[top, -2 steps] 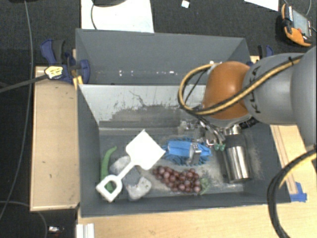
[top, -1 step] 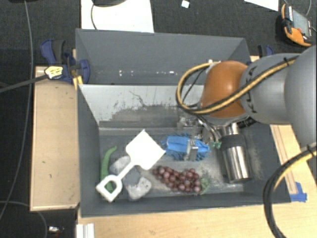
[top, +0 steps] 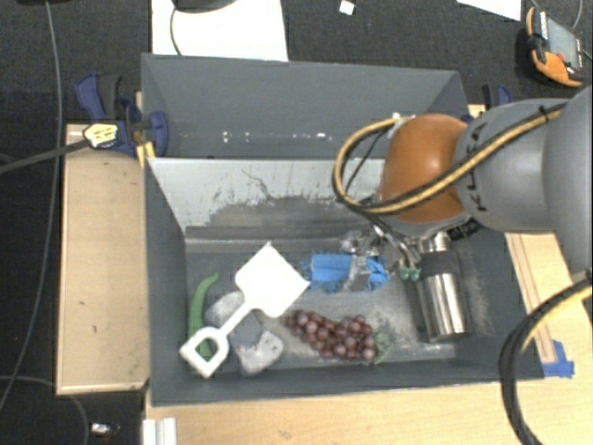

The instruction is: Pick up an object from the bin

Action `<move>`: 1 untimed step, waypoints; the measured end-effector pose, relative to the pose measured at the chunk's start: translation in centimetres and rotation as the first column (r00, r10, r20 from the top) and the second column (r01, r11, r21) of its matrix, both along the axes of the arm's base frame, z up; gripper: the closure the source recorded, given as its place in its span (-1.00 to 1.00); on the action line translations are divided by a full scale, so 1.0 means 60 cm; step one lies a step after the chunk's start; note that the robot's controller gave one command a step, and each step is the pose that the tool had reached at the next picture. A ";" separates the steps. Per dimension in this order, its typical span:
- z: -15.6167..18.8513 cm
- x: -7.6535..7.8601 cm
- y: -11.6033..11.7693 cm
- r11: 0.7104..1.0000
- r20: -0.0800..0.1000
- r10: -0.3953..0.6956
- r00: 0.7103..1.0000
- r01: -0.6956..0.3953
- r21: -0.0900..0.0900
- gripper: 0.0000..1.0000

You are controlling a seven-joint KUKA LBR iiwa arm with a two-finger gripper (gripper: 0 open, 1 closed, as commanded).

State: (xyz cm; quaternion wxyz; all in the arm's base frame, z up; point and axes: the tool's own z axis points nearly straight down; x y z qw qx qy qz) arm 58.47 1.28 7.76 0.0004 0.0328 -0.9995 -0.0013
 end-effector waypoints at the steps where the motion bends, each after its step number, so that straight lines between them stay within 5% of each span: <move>1: 0.001 0.000 0.000 1.000 0.000 0.000 1.000 0.000 0.000 1.00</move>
Offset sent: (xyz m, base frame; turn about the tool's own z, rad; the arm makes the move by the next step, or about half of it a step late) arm 0.0001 0.0000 0.0853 0.0001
